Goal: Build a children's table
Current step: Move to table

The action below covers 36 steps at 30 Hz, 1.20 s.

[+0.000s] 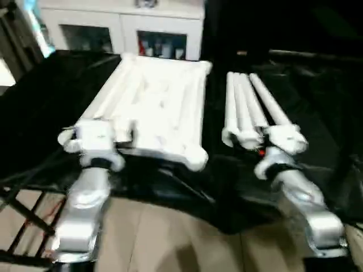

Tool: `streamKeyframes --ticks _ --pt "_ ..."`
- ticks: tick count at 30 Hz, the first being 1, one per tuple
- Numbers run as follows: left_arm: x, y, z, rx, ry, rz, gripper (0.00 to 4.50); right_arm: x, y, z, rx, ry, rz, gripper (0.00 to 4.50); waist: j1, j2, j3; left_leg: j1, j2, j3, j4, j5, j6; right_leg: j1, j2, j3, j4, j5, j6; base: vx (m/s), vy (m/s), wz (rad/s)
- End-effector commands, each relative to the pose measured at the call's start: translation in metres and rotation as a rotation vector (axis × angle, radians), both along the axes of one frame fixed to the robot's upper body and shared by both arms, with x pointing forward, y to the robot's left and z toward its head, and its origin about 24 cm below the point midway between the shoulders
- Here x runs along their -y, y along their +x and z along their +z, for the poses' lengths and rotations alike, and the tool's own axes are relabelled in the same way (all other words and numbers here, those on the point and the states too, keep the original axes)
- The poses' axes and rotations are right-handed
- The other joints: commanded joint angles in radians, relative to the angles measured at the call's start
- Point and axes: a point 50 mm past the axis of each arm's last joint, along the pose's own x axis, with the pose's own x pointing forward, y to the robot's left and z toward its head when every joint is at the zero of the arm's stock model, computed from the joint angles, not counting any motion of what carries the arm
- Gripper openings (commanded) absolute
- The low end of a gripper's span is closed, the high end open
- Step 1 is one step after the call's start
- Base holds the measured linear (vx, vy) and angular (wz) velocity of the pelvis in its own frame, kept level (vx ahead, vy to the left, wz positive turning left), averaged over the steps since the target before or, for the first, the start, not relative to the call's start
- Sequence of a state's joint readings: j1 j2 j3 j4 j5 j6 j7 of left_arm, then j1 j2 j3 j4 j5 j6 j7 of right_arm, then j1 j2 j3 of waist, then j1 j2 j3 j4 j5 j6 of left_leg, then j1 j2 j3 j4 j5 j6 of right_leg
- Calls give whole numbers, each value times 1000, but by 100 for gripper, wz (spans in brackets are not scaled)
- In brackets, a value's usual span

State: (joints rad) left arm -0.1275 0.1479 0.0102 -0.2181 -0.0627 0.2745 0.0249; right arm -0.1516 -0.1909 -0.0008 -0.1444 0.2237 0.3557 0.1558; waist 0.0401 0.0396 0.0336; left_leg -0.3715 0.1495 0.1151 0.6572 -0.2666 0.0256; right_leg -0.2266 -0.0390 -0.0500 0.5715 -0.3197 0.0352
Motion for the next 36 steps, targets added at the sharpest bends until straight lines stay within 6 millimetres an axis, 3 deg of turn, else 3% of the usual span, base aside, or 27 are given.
streamKeyframes --ticks 1,2,3,5,6,7,8,9,10,12,13,14,15,16,19,20,22,23,24,26,27,28,29,30,31,33,36 --pt "-8 0 -3 -12 10 20 450 -7 0 3 21 7 16 445 -74 39 -88 243 110 -171 -79 391 382 -181 21 -51 126 -88 -3 229 -4 -8" --pt "-8 0 -3 -13 12 16 450 -7 -1 3 22 6 11 445 -80 21 -88 248 154 -202 -80 425 467 -206 -12 -32 160 -159 34 199 -68 -30" --pt "-7 1 -3 -12 12 9 450 -6 -2 2 22 6 3 445 -57 18 -64 184 148 -186 -93 400 482 -217 -38 -11 199 -106 72 199 -68 -30" --pt "-7 1 -3 -13 13 2 450 -5 -3 2 21 3 -3 445 -59 -15 -55 156 106 -132 -131 196 412 -235 -49 12 183 68 33 135 -42 -19" --pt "-6 2 -3 -13 15 -3 450 -5 -3 1 18 6 -7 445 -56 -45 -46 131 24 -66 -120 25 322 -187 -65 46 64 172 -41 129 -32 -10" --pt "-6 2 -4 -14 15 -6 450 -4 -4 1 16 7 -9 445 -26 -107 -53 43 -95 -1 -10 -153 213 -46 -110 154 -32 -83 -34 118 -61 7" --pt "-5 2 -4 -16 15 -8 450 -3 -5 1 15 7 -10 445 -13 -92 -43 28 -103 -8 73 -159 172 -27 -184 206 -81 -300 -78 138 -49 10" --pt "-5 2 -4 -16 12 -14 450 -3 -6 1 17 7 -10 445 -24 -63 -38 46 -101 -13 112 -120 17 -40 -125 262 -87 -526 -212 138 -49 10" --pt "-4 2 -4 -16 11 -18 450 -3 -6 1 19 7 -10 445 2 -68 -30 14 -97 -33 118 -104 -43 6 -104 298 -70 -486 -327 164 -32 -16" --pt "-3 3 -5 -19 18 -27 450 -2 -7 1 23 0 -12 445 21 -45 -8 18 -71 -57 90 -82 -108 -5 -46 337 -87 -371 -335 146 -16 -36" --pt "-3 3 -5 -20 19 -30 450 -2 -7 1 25 0 -15 445 11 -9 4 63 -47 -66 -24 -93 -142 -49 50 290 -83 -365 -211 119 30 -41" --pt "-3 3 -6 -21 21 -33 450 -1 -7 1 23 3 -20 445 3 -13 -9 26 -38 -83 -75 -58 -93 -12 39 215 -56 -277 -194 169 84 -33" --pt "-3 3 -6 -21 23 -42 450 0 -7 2 25 5 -23 445 -52 37 -15 143 78 -182 -164 -321 -35 -156 42 110 81 -240 -144 169 84 -33" --pt "-2 3 -6 -21 24 -46 450 0 -6 2 28 4 -23 445 -60 28 -49 202 129 -225 -165 -393 108 -198 7 45 184 -82 -67 214 85 2" --pt "-1 4 -5 -18 24 -66 450 1 -6 3 30 3 -20 445 -80 21 -44 184 56 -168 -144 -80 301 -257 -19 -9 180 87 22 187 49 10" --pt "-1 4 -5 -19 31 -69 450 1 -6 3 31 6 -19 445 -87 11 -46 184 38 -151 -142 -42 313 -259 -25 -10 157 119 8 193 -22 -1" --pt "1 4 -5 -19 27 -95 450 2 -7 4 33 14 -12 445 -84 -35 -47 155 -52 -74 -119 -23 262 -183 -62 30 26 169 -63 210 -54 -1" --pt "3 4 -5 -20 20 -120 450 2 -7 4 33 18 -1 445 -55 -106 -75 40 -136 -18 12 -112 185 -12 -142 151 -34 36 -155 210 -31 16" --pt "5 3 -6 -42 9 -172 450 1 -8 5 31 21 21 445 -28 -81 -59 6 -97 -42 92 -65 91 4 -235 227 -57 91 -356 210 -31 16" --pt "11 1 -8 -77 24 -312 450 -3 -11 8 31 26 140 445 -16 -65 -57 -48 -63 -66 101 116 -11 7 -201 195 2 605 -455 162 -13 13" --pt "13 -3 -10 -126 44 -438 450 -6 -14 11 19 8 256 445 2 -44 -58 -54 -26 -85 52 246 -22 -13 -191 165 35 948 -430 139 -35 9" --pt "13 -4 -11 -135 46 -457 450 -7 -14 11 17 5 273 445 6 -3 -59 -39 -5 -77 -67 486 -6 -57 -83 67 80 987 -310 -90 -69 -1" --pt "13 -5 -11 -150 47 -489 450 -7 -15 12 11 0 299 445 -4 38 -61 -26 4 -74 -66 675 48 -117 -11 23 107 721 -187 -170 -72 -14" --pt "12 -6 -13 -171 73 -532 450 -8 -17 13 3 -16 352 445 -4 38 -61 -3 55 -100 -44 675 48 -117 -11 23 107 721 -187 -170 -72 -14" --pt "11 -8 -15 -194 110 -588 450 -8 -19 16 -3 -46 429 445 5 35 -62 28 125 -117 -68 557 97 -144 -64 54 74 263 -143 0 0 0" --pt "6 -8 -14 -212 163 -658 450 -5 -21 20 -22 -65 526 445 24 18 -52 -5 59 -55 -64 247 70 -122 -91 67 25 234 -215 0 0 0" --pt "1 -5 -13 -230 209 -712 420 -1 -22 23 -40 -87 600 450 35 -2 -26 2 48 -9 -103 -158 -18 -113 -98 74 -17 -82 -251 -57 6 9"
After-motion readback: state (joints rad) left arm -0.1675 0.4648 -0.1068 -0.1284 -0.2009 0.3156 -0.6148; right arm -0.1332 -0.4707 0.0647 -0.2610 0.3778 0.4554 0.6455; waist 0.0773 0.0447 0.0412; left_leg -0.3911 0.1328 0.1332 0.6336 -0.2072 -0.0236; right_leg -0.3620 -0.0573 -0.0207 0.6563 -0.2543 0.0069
